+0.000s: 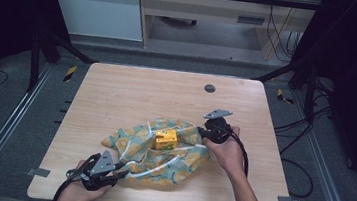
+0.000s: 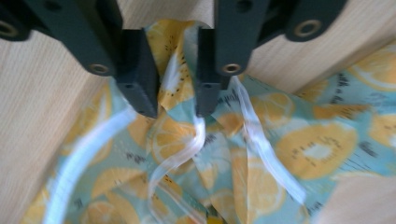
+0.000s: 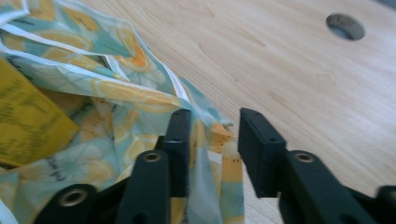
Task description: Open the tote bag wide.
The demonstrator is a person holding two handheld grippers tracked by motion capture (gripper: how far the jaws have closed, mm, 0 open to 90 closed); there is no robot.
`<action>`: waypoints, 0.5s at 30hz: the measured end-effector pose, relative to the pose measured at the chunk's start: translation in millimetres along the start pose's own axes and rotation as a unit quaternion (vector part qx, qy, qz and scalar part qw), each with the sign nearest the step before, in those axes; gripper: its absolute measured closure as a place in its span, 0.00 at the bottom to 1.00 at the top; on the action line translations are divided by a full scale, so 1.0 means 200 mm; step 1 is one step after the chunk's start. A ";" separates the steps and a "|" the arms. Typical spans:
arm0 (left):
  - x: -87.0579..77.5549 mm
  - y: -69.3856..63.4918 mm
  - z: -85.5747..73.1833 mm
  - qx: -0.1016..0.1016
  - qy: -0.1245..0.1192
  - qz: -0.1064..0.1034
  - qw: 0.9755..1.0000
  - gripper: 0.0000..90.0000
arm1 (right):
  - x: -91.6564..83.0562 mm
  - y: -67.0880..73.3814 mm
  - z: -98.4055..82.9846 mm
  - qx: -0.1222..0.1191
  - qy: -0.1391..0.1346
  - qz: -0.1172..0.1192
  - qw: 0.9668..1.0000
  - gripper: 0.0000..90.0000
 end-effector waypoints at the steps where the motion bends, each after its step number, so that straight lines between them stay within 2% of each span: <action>1: 0.00 0.00 0.00 0.000 0.000 0.000 1.000 0.70 | 0.00 0.00 0.00 0.000 0.000 0.000 1.000 0.67; 2: -0.01 0.00 0.00 -0.001 -0.005 0.003 1.000 0.70 | -0.02 0.00 0.01 -0.001 -0.004 -0.002 1.000 0.64; 3: -0.03 0.00 0.02 -0.006 -0.016 0.006 1.000 0.64 | -0.08 0.01 0.03 -0.002 -0.020 -0.001 1.000 0.61; 5: -0.04 0.00 0.02 -0.008 -0.024 0.008 1.000 0.62 | -0.10 0.01 0.04 -0.002 -0.026 -0.001 1.000 0.59; 8: -0.07 0.00 0.05 -0.013 -0.042 0.014 0.999 0.57 | -0.18 0.03 0.08 -0.005 -0.049 0.002 0.999 0.54; 13: -0.11 -0.01 0.08 -0.018 -0.061 0.021 0.998 0.54 | -0.28 0.09 0.12 -0.018 -0.067 0.010 0.998 0.50; 15: -0.13 -0.01 0.09 -0.015 -0.064 0.024 0.998 0.53 | -0.32 0.11 0.12 -0.022 -0.073 0.012 0.997 0.50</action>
Point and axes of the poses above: each handheld gripper's, and its own axes: x roughly forward along the jaws, z roughly out of its top, y roughly to its left, the point moved 7 cm from there along x, roughly forward along the jaws, and after that the axes turned 2 degrees about -z, right-handed, at the moved point
